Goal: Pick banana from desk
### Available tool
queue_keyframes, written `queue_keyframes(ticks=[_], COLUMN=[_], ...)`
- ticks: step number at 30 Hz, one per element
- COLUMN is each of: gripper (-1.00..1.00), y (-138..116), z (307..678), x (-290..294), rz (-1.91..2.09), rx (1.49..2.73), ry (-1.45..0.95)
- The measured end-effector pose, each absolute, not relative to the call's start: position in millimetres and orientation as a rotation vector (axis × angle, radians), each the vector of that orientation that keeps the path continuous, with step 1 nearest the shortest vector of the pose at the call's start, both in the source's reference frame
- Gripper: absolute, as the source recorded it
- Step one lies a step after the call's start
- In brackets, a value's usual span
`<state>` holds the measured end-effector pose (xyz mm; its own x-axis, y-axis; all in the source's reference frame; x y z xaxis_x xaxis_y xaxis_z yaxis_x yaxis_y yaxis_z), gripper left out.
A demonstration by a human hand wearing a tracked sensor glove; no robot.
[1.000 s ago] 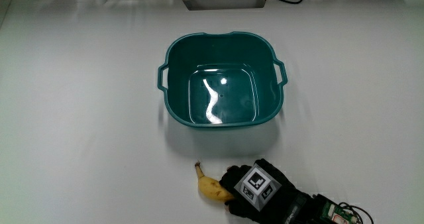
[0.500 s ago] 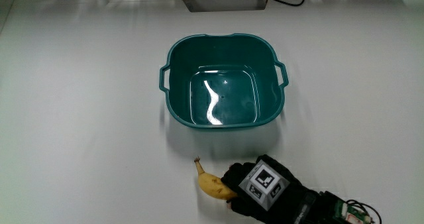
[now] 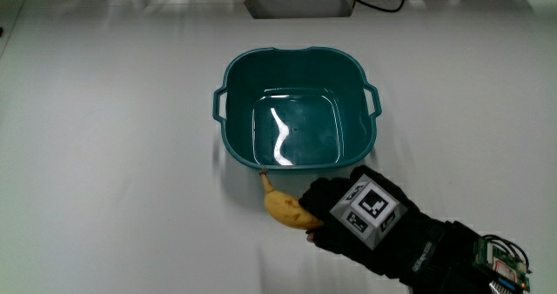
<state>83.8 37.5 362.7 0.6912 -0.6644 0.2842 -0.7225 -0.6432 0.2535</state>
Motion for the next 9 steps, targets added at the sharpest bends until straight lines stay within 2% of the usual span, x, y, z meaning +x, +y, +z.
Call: queue_keyframes(ticks=[5,7,9], gripper=[1.0,1.0,1.0], y=[13.1,3.1,-8.0], z=[365.9,374.1,380.4], x=[85.0,84.2,81.0], rz=[0.111,-0.075,-0.05], rx=[2.596,2.528,2.525], ry=[-1.071,-1.021,-1.022])
